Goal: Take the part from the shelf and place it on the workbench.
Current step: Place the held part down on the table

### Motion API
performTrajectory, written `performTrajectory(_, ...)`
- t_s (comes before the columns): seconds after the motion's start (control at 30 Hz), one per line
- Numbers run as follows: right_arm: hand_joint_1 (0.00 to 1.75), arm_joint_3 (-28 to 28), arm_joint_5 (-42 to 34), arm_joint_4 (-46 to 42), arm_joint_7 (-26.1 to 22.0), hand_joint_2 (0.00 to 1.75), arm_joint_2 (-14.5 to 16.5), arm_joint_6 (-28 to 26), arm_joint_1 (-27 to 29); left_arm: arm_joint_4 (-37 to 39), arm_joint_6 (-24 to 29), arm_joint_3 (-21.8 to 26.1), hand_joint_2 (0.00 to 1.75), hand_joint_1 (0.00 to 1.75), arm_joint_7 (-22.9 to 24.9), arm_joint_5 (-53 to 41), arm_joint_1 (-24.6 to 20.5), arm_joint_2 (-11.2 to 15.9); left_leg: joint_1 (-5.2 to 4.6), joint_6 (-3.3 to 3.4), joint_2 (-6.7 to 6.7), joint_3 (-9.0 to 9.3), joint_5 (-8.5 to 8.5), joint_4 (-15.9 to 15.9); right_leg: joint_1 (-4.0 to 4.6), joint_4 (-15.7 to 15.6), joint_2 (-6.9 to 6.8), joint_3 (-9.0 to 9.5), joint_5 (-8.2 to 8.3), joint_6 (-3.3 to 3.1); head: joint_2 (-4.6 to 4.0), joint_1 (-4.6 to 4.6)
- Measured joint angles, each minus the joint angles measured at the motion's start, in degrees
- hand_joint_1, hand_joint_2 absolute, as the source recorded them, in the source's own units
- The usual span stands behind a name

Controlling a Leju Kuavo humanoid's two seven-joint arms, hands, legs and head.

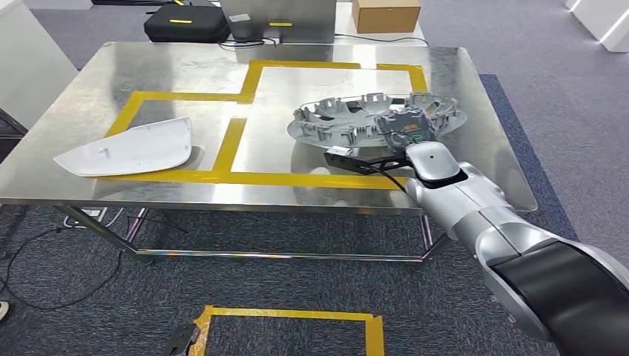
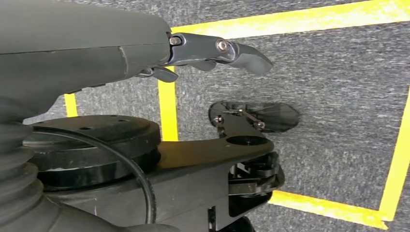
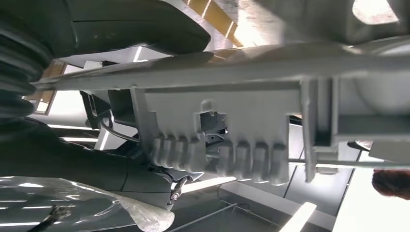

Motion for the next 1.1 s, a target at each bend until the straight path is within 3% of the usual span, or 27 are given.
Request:
performTrajectory(0.13,0.00,-0.73,-0.15,0.14,-2.32,0.00,0.00,-1.55,0.17,0.00,0.10,0.00,1.75,0.00,-0.14,-0.03,-0.04,-0.04,0.00,0.00,0.01,0.00,0.00,0.00,0.00,0.00,0.02,0.01,0.00,0.00,0.00,-0.01)
performTrajectory(0.27,0.00,-1.91,-0.74,0.05,-5.77,0.00,0.12,-4.33,0.28,0.00,1.29,-0.04,0.00,0.00,0.54,-0.18,-0.07,-0.07,-0.01,0.00,0.00,0.00,0.00,0.00,0.00,0.00,-0.01,0.04,0.00,0.00,0.00,0.00)
performTrajectory(0.5,0.00,-4.05,-4.01,-1.45,-10.46,0.00,1.29,-5.26,0.83,0.00,1.80,-0.32,0.00,0.00,1.92,-0.60,-0.04,-0.07,-0.01,0.00,0.00,0.00,0.00,-0.01,0.00,0.00,0.00,0.05,0.00,0.00,0.00,0.00)
performTrajectory(0.63,0.00,-6.52,-11.65,-5.90,-17.20,0.00,3.06,-4.80,2.91,0.00,1.93,-0.40,0.00,0.00,2.36,-0.70,0.03,-0.04,-0.01,0.00,0.01,0.00,-0.02,0.00,0.01,0.00,0.02,0.05,0.00,0.00,0.00,0.00)
performTrajectory(0.8,0.00,-8.29,-26.74,-17.49,-23.38,0.00,4.98,2.85,8.16,0.00,2.18,-0.68,0.00,0.00,2.64,-0.69,0.56,0.28,-0.06,0.04,-0.01,0.01,-0.15,0.04,-0.05,-0.08,-0.03,0.07,-0.04,0.05,0.00,-0.01)
performTrajectory(0.97,0.00,-8.10,-41.54,-30.85,-22.93,0.00,5.08,14.72,14.60,0.00,2.74,-0.70,0.00,0.00,2.11,-0.44,1.91,1.04,-0.28,0.35,0.00,0.00,-0.48,0.26,-0.26,-0.14,0.01,0.13,-0.21,0.31,0.00,-0.01)
performTrajectory(1.1,0.00,-7.47,-46.09,-35.03,-23.13,0.00,4.62,18.08,16.78,0.00,2.77,-0.70,0.00,0.00,2.11,-0.57,2.17,1.43,-0.34,1.06,0.08,0.25,-0.41,-0.04,-0.45,-0.25,0.03,0.28,-0.36,0.81,0.00,-0.02)
